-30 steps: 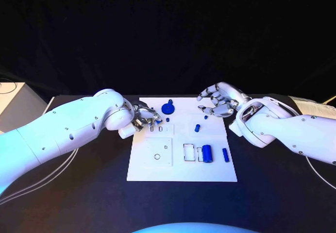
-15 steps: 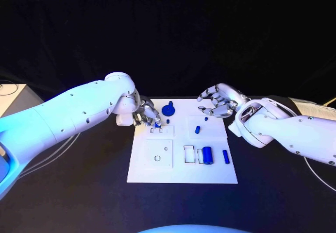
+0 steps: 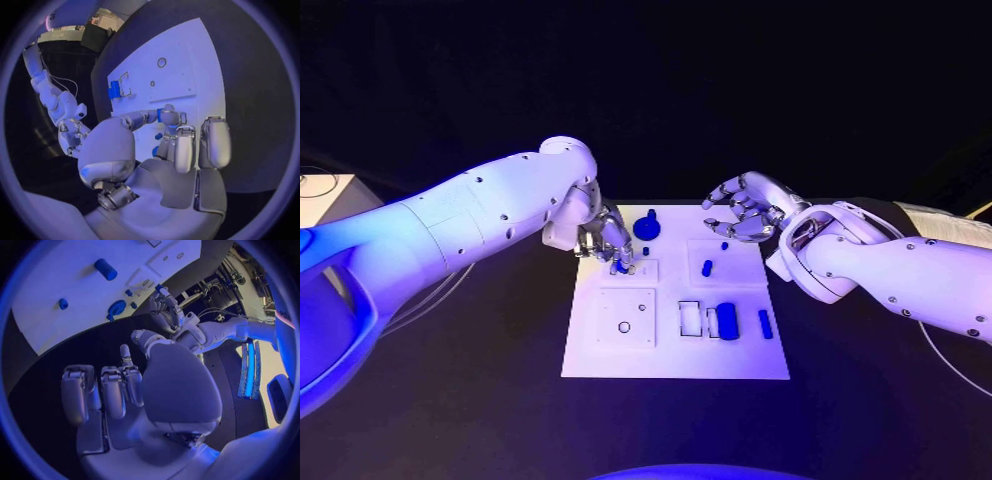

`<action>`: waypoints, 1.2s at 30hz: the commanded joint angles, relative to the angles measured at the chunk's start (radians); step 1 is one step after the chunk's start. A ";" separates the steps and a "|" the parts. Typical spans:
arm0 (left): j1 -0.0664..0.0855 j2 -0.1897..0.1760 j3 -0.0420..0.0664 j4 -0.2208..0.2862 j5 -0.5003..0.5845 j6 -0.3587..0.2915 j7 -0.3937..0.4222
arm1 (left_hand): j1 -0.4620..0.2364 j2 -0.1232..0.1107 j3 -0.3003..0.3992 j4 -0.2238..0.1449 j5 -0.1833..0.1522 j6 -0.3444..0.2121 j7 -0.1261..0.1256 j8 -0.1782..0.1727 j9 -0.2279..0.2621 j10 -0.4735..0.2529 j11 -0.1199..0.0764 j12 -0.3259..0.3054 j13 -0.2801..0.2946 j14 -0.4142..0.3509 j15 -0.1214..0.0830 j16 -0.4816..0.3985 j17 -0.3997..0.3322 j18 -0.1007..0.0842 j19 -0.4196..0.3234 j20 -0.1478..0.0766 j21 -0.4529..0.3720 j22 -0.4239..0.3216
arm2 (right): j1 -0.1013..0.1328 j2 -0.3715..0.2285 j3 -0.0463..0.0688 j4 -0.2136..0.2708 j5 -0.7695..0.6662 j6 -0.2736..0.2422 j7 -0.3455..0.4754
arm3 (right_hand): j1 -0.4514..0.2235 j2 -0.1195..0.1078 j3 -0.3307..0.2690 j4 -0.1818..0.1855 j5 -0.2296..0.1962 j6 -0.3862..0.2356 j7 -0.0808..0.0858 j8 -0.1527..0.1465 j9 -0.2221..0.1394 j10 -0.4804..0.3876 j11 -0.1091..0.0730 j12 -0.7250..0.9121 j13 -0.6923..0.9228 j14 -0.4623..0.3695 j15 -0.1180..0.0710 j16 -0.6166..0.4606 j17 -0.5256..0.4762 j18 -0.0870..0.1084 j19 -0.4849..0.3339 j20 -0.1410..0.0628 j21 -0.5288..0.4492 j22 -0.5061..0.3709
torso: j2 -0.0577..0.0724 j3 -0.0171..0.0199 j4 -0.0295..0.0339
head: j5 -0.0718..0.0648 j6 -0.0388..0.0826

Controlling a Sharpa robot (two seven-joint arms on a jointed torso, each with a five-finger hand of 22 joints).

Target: Assemble the parts on the task board

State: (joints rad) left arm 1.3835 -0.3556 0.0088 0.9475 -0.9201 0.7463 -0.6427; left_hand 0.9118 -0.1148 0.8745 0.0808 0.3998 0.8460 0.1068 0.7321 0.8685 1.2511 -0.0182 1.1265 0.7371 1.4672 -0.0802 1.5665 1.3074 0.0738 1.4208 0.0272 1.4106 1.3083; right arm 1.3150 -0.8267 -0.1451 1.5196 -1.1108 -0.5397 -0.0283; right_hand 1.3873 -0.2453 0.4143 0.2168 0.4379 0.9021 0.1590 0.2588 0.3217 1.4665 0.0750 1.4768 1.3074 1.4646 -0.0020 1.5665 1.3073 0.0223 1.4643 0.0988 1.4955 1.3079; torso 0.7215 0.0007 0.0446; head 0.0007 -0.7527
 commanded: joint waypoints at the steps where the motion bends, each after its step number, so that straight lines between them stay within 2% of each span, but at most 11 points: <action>1: 0.004 0.015 -0.007 -0.004 -0.011 0.003 -0.005 | -0.001 0.020 0.115 -0.128 0.044 0.085 -0.072 -0.008 0.006 0.027 -0.018 0.006 0.009 0.104 -0.007 0.004 0.263 -0.013 0.008 -0.002 0.009 0.017 | 0.000 0.003 0.000 -0.002 0.000 -0.002 0.008 | -0.006 -0.008 0.006 0.000 0.004 0.002 0.000 -0.006 -0.002 0.014 -0.002 0.000 0.181 0.106 -0.001 0.004 0.263 -0.001 0.074 -0.003 -0.006 0.200 | 0.000 -0.0016 0.0024 | 0.001 0.000; 3: 0.004 0.021 -0.013 -0.005 -0.014 -0.018 -0.005 | -0.007 0.022 0.107 -0.128 0.065 0.092 -0.074 -0.013 0.012 0.035 -0.020 0.007 0.015 0.104 -0.008 0.004 0.263 -0.015 0.013 -0.003 0.013 0.024 | 0.000 0.004 0.000 -0.003 0.000 -0.003 0.008 | -0.007 -0.008 0.008 -0.001 0.006 0.002 0.000 -0.006 -0.002 0.013 -0.002 0.000 0.180 0.106 -0.001 0.004 0.263 -0.001 0.074 -0.003 -0.007 0.199 | 0.000 -0.0017 0.0022 | 0.002 0.001; 8: 0.003 0.035 -0.029 0.000 -0.036 -0.086 -0.003 | -0.012 0.029 0.094 -0.124 0.080 0.102 -0.078 -0.017 0.019 0.049 -0.023 0.013 0.032 0.104 -0.011 0.004 0.263 -0.018 0.021 -0.005 0.021 0.036 | 0.000 0.007 0.000 -0.007 0.000 -0.019 0.012 | -0.007 -0.009 0.011 -0.002 0.010 0.002 0.001 -0.007 -0.002 0.012 -0.001 -0.002 0.179 0.106 -0.001 0.004 0.263 0.000 0.073 -0.002 -0.009 0.197 | 0.002 -0.0034 0.0013 | 0.001 0.000; 13: 0.000 0.044 -0.044 0.001 -0.053 -0.149 -0.002 | -0.014 0.031 0.091 -0.127 0.095 0.107 -0.080 -0.020 0.023 0.057 -0.025 0.016 0.040 0.104 -0.013 0.004 0.263 -0.020 0.026 -0.007 0.027 0.045 | 0.000 0.010 0.000 -0.012 0.012 -0.049 0.026 | -0.014 -0.015 0.021 -0.007 0.015 -0.004 0.003 -0.011 -0.003 -0.022 0.000 -0.037 0.149 0.099 0.000 -0.009 0.237 0.011 0.056 -0.001 -0.050 0.166 | 0.003 -0.0025 0.0006 | 0.001 0.003; 15: -0.001 0.046 -0.046 0.000 -0.062 -0.174 -0.001 | -0.015 0.031 0.090 -0.128 0.103 0.110 -0.082 -0.021 0.025 0.061 -0.026 0.018 0.044 0.104 -0.014 0.004 0.263 -0.021 0.030 -0.008 0.030 0.050 | 0.000 0.010 0.000 -0.014 0.022 -0.063 0.035 | -0.024 -0.021 0.038 -0.015 0.013 -0.007 0.003 -0.013 -0.002 -0.074 -0.001 -0.096 0.098 0.083 -0.001 -0.039 0.183 0.029 0.024 -0.001 -0.128 0.108 | 0.003 -0.0031 0.0000 | 0.001 0.003; 19: -0.003 0.047 -0.049 0.001 -0.075 -0.206 -0.001 | -0.016 0.032 0.090 -0.129 0.108 0.113 -0.082 -0.022 0.027 0.063 -0.027 0.018 0.046 0.104 -0.014 0.004 0.263 -0.022 0.033 -0.009 0.033 0.055 | 0.000 0.010 0.000 -0.016 0.044 -0.092 0.049 | -0.042 -0.029 0.071 -0.033 0.002 -0.014 0.001 -0.013 0.003 -0.193 -0.005 -0.251 -0.039 0.044 -0.006 -0.126 0.061 0.074 -0.059 -0.006 -0.346 -0.051 | 0.003 -0.0033 0.0009 | 0.001 0.002; 22: -0.003 0.048 -0.050 0.002 -0.082 -0.213 -0.001 | -0.016 0.032 0.090 -0.129 0.110 0.113 -0.083 -0.022 0.028 0.064 -0.028 0.019 0.047 0.104 -0.015 0.004 0.263 -0.022 0.034 -0.009 0.034 0.056 | 0.000 0.010 0.000 -0.019 0.064 -0.113 0.058 | -0.060 -0.038 0.094 -0.050 -0.007 -0.021 -0.003 -0.006 0.012 -0.336 -0.006 -0.494 -0.266 -0.026 -0.009 -0.288 -0.116 0.122 -0.152 -0.012 -0.647 -0.272 | 0.002 -0.0025 0.0019 | 0.000 0.000; 25: -0.004 0.049 -0.050 0.002 -0.087 -0.211 -0.002 | -0.016 0.032 0.090 -0.129 0.110 0.113 -0.083 -0.022 0.028 0.064 -0.028 0.019 0.047 0.104 -0.015 0.004 0.263 -0.022 0.034 -0.009 0.034 0.056 | 0.001 0.011 0.000 -0.020 0.079 -0.124 0.064 | -0.068 -0.036 0.108 -0.066 -0.006 -0.027 -0.001 -0.001 0.019 -0.424 -0.007 -0.670 -0.438 -0.076 -0.010 -0.418 -0.231 0.151 -0.206 -0.011 -0.874 -0.440 | 0.002 -0.0027 0.0016 | 0.001 -0.001; 27: -0.005 0.051 -0.050 0.002 -0.089 -0.207 -0.002 | -0.016 0.032 0.090 -0.129 0.110 0.113 -0.083 -0.022 0.028 0.064 -0.028 0.019 0.047 0.104 -0.015 0.004 0.263 -0.022 0.034 -0.009 0.034 0.056 | 0.001 0.011 0.000 -0.021 0.085 -0.126 0.066 | -0.071 -0.036 0.110 -0.073 -0.007 -0.029 -0.001 0.002 0.022 -0.424 -0.008 -0.695 -0.469 -0.084 -0.010 -0.450 -0.251 0.156 -0.210 -0.011 -0.924 -0.479 | 0.002 -0.0025 0.0011 | 0.001 -0.002; 36: -0.009 0.057 -0.050 0.000 -0.088 -0.178 -0.004 | -0.017 0.033 0.091 -0.130 0.113 0.114 -0.083 -0.023 0.029 0.063 -0.028 0.015 0.041 0.104 -0.015 0.004 0.263 -0.023 0.036 -0.009 0.036 0.059 | 0.001 0.013 0.000 -0.022 0.093 -0.124 0.068 | -0.072 -0.036 0.112 -0.079 -0.003 -0.031 -0.001 0.002 0.023 -0.422 -0.008 -0.703 -0.483 -0.085 -0.010 -0.464 -0.258 0.158 -0.208 -0.011 -0.950 -0.499 | 0.003 -0.0025 0.0015 | -0.001 -0.010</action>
State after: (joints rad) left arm 1.3750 -0.3018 -0.0417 0.9464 -1.0011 0.5553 -0.6451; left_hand 0.8933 -0.0964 0.8579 0.0642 0.4411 0.8682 0.1092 0.7058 0.8952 1.2767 -0.0142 1.1394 0.7799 1.4671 -0.0874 1.5665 1.3074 0.0680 1.4510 0.0181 1.4428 1.3080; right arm 1.3160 -0.8153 -0.1450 1.4977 -1.0299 -0.6534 0.0201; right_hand 1.3264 -0.2818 0.5266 0.1437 0.4333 0.8797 0.1593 0.2551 0.3435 1.0587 0.0823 0.7769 0.8243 1.3840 -0.0109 1.1056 1.0493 0.1706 1.2602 0.0877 0.5477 0.8080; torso 0.7234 -0.0021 0.0457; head 0.0009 -0.7604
